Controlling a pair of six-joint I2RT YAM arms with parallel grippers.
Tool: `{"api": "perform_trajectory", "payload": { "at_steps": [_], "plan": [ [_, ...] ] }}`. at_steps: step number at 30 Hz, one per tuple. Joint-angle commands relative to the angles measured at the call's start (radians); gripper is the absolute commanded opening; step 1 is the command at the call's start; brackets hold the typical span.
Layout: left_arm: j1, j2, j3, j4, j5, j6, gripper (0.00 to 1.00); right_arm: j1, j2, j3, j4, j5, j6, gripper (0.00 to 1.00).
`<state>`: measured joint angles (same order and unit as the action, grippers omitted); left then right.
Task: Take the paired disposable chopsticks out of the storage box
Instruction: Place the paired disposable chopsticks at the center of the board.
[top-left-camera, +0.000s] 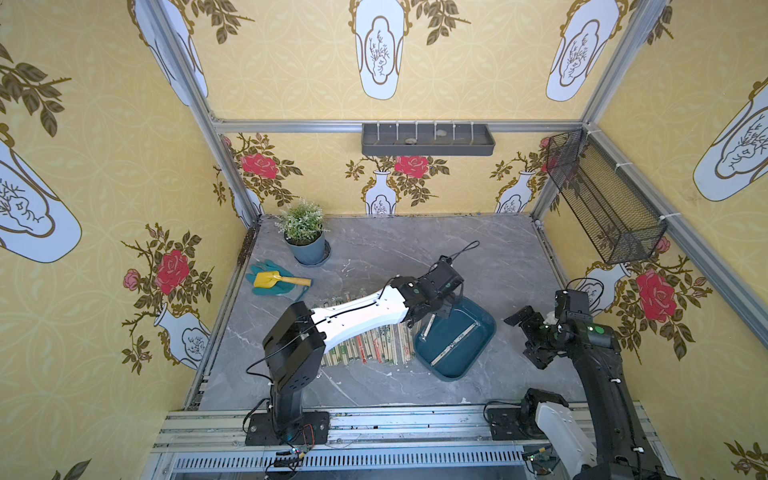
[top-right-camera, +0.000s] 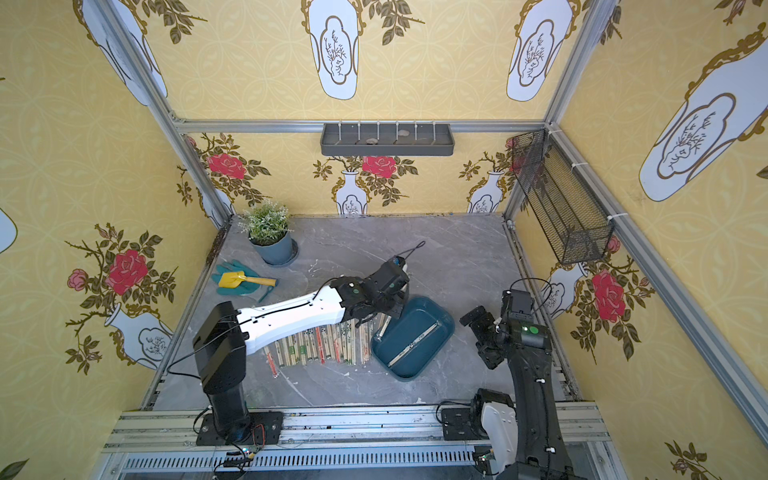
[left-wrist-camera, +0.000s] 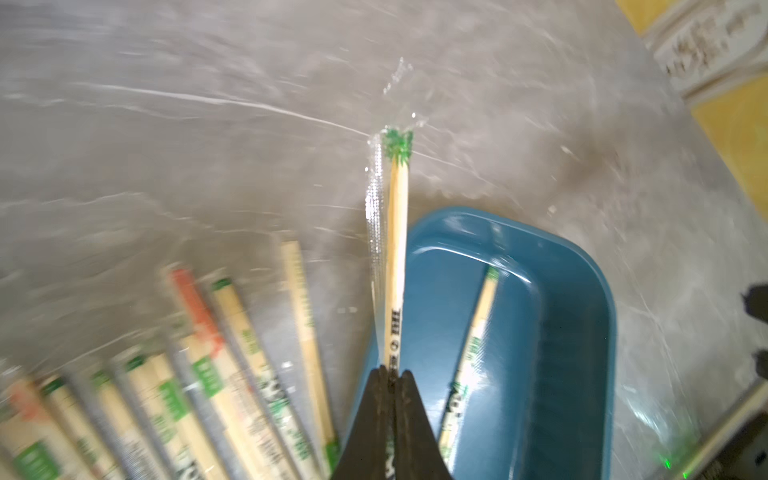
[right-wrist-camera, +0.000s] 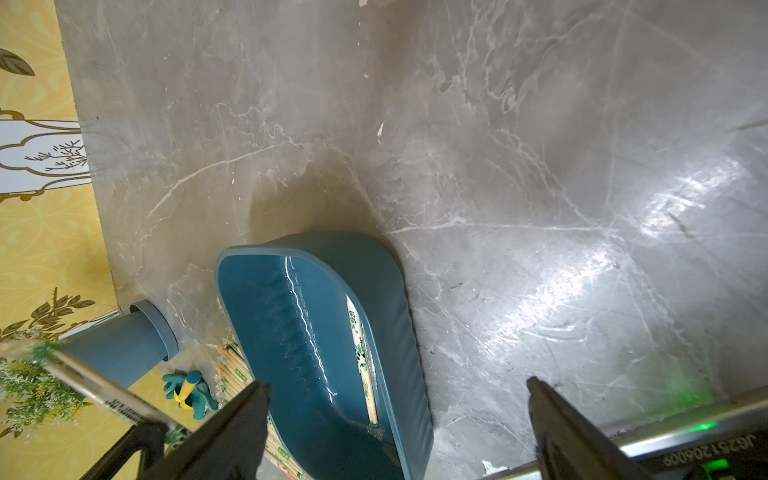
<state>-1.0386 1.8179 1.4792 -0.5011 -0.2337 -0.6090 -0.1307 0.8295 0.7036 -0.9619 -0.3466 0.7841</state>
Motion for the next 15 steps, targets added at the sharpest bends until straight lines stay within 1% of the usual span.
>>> {"api": "perform_trajectory", "payload": {
  "at_steps": [1, 3, 9, 15],
  "plan": [
    [0.042, -0.052, -0.078, 0.019, -0.064, -0.122, 0.00, 0.000, -0.001, 0.007, 0.027, -0.015, -0.012, 0.97],
    [0.067, -0.073, -0.123, 0.017, -0.080, -0.163, 0.00, 0.001, -0.003, 0.007, 0.031, -0.021, -0.014, 0.98],
    [0.125, -0.094, -0.249, 0.046, -0.068, -0.313, 0.00, 0.000, 0.000, 0.007, 0.035, -0.031, -0.021, 0.97],
    [0.141, -0.064, -0.311, 0.070, -0.057, -0.379, 0.00, 0.000, 0.003, 0.009, 0.030, -0.028, -0.027, 0.98]
  ]
}}
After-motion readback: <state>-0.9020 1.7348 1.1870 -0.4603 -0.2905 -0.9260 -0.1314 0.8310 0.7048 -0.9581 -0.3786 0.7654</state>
